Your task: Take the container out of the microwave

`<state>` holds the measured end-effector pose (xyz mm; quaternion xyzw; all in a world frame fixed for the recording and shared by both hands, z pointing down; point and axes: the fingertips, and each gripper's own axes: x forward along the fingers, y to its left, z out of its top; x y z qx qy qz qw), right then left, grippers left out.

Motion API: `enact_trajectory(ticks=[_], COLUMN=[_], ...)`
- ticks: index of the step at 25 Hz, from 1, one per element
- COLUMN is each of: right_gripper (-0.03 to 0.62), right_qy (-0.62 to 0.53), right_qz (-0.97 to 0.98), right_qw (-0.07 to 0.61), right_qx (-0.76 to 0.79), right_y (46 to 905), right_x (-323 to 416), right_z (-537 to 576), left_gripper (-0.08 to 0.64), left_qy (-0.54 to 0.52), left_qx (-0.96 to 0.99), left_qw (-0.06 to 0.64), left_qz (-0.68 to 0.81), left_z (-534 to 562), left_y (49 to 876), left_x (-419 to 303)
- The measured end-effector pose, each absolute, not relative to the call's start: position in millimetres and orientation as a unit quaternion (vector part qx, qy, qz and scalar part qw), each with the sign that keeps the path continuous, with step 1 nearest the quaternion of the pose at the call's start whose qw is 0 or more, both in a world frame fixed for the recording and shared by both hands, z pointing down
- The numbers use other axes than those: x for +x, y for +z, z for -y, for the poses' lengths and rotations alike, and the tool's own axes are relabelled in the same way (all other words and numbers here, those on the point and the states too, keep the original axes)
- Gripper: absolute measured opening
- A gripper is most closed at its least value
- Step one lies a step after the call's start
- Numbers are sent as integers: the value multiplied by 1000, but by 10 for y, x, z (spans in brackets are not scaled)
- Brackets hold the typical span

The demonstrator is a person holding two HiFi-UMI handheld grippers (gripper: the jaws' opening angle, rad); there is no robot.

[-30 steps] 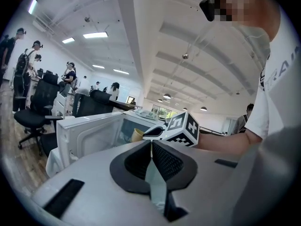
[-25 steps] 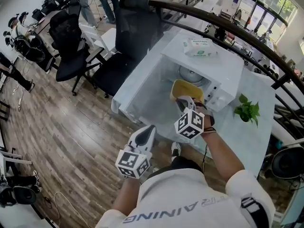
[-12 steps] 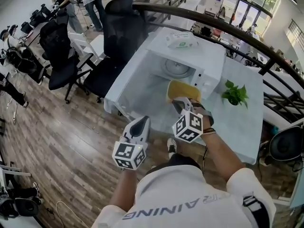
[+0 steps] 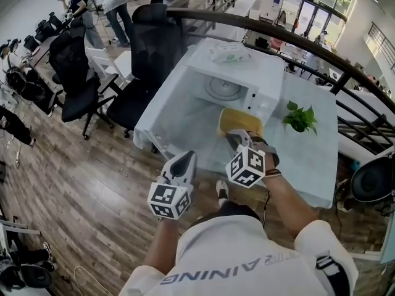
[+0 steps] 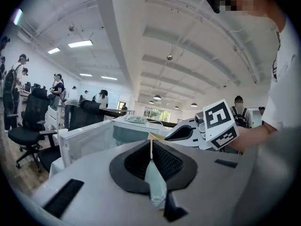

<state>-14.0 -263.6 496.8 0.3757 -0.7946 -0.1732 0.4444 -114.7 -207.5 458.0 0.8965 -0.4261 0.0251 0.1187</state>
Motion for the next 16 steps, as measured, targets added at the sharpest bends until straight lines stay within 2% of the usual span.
enact_trajectory(ticks=[16], right_gripper=[35], right_qy=[-169], right_qz=[793], right_qw=[448], right_qx=[377], right_y=[5043], right_x=[-199], right_z=[2586], left_gripper=[37], left_qy=[20], left_qx=[895], left_qw=[120], left_qz=[430], left_z=[1996], left_y=[4589], left_x=[-1251])
